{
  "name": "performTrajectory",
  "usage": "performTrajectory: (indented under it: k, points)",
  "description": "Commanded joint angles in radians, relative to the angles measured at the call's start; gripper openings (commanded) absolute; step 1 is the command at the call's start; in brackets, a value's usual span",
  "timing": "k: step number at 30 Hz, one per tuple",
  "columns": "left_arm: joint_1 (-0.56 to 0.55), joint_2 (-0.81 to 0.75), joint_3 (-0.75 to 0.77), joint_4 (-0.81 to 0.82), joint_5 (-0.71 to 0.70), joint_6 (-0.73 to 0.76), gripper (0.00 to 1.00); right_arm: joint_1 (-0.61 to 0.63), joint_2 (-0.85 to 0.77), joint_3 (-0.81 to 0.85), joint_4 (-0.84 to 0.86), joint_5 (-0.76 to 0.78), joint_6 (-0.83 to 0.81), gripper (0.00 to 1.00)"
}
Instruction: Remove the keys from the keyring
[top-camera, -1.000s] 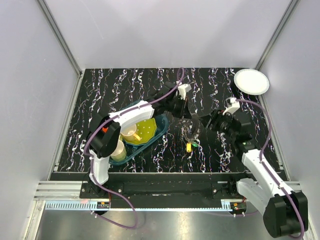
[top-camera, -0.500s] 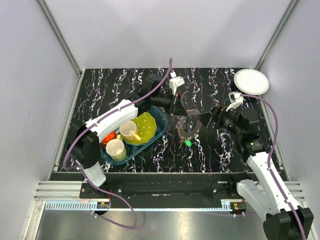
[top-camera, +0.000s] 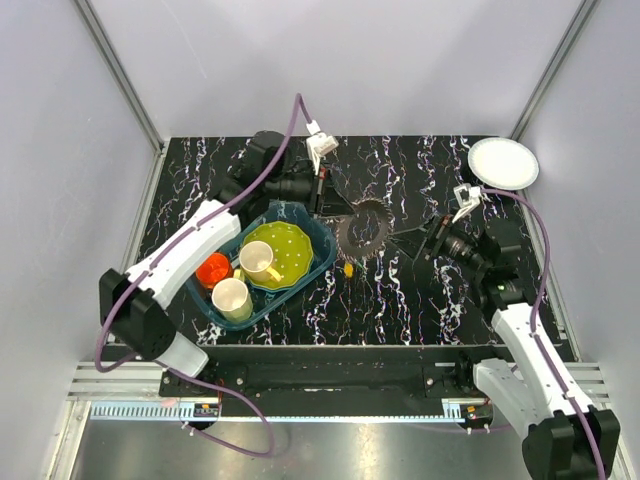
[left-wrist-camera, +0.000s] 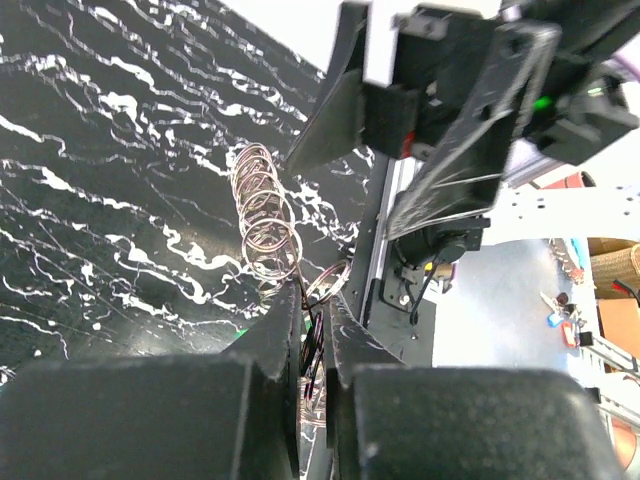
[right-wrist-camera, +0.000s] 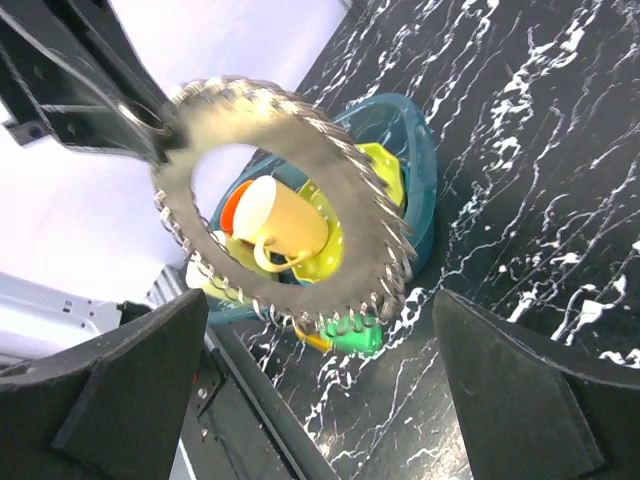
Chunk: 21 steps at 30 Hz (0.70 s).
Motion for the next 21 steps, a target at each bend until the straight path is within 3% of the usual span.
performTrajectory:
  k: [1, 6, 10, 13, 14, 18, 20, 21]
  points:
    - [0.019, -0.102, 0.023, 0.136, 0.103, -0.062, 0.00, -0.013, 0.044, -0.052, 0.307, -0.152, 0.121, 1.00]
    - [0.035, -0.155, -0.047, 0.309, 0.175, -0.208, 0.00, -0.018, 0.142, -0.099, 0.588, -0.275, 0.269, 0.97]
    - [0.041, -0.174, -0.081, 0.442, 0.198, -0.302, 0.00, -0.018, 0.202, -0.129, 0.906, -0.313, 0.423, 0.90]
    - [0.042, -0.174, -0.096, 0.469, 0.200, -0.325, 0.00, -0.016, 0.237, -0.123, 1.029, -0.339, 0.488, 0.76]
    - [0.042, -0.172, -0.104, 0.484, 0.201, -0.337, 0.00, -0.016, 0.251, -0.123, 1.056, -0.354, 0.518, 0.62]
    - [0.044, -0.159, -0.139, 0.579, 0.204, -0.403, 0.00, -0.016, 0.263, -0.134, 1.188, -0.361, 0.601, 0.42]
    - [0.047, -0.148, -0.141, 0.578, 0.209, -0.412, 0.00, -0.018, 0.254, -0.138, 1.234, -0.364, 0.624, 0.27]
    - [0.055, -0.137, -0.142, 0.578, 0.209, -0.415, 0.00, -0.016, 0.249, -0.138, 1.242, -0.364, 0.626, 0.12]
